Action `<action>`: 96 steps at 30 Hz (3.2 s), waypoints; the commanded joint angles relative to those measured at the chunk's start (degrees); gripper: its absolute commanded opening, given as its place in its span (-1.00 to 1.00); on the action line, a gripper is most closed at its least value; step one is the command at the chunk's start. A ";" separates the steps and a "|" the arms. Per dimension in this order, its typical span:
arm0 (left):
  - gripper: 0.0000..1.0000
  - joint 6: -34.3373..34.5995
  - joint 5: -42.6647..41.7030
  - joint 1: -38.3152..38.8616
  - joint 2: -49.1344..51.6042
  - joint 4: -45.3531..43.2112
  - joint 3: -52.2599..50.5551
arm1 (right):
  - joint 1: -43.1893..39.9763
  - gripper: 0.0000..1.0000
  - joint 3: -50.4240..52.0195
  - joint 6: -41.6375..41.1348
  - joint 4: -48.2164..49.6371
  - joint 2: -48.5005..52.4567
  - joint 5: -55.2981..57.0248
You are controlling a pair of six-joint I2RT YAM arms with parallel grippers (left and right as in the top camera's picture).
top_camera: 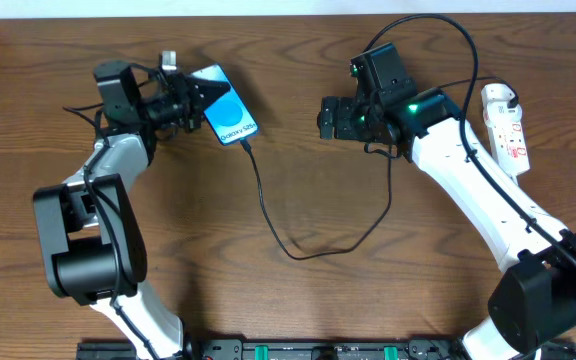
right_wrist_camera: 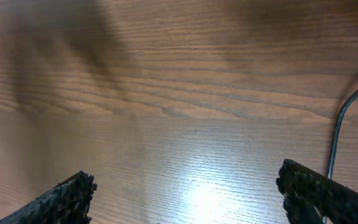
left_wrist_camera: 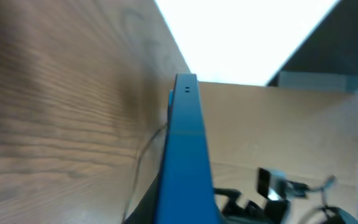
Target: Plug charger to phone and switch on socket
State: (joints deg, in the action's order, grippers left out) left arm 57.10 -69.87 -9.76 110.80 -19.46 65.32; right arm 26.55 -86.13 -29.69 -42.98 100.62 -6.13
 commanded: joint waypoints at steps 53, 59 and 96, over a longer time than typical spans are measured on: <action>-0.85 -40.54 17.92 24.68 -1.05 28.68 0.46 | 0.50 0.99 -0.44 -1.38 -2.67 -1.29 7.30; -0.85 -40.50 18.60 24.70 -0.98 28.63 0.46 | 0.50 0.99 -0.44 -7.65 -5.01 -1.29 14.10; -0.85 -37.51 31.76 30.10 1.73 28.68 0.48 | 0.50 0.99 -0.44 -13.77 -8.50 -1.29 18.25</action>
State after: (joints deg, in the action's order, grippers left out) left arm 18.24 -38.37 20.32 111.98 9.02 65.32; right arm 26.55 -86.13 -40.84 -51.03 100.62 10.59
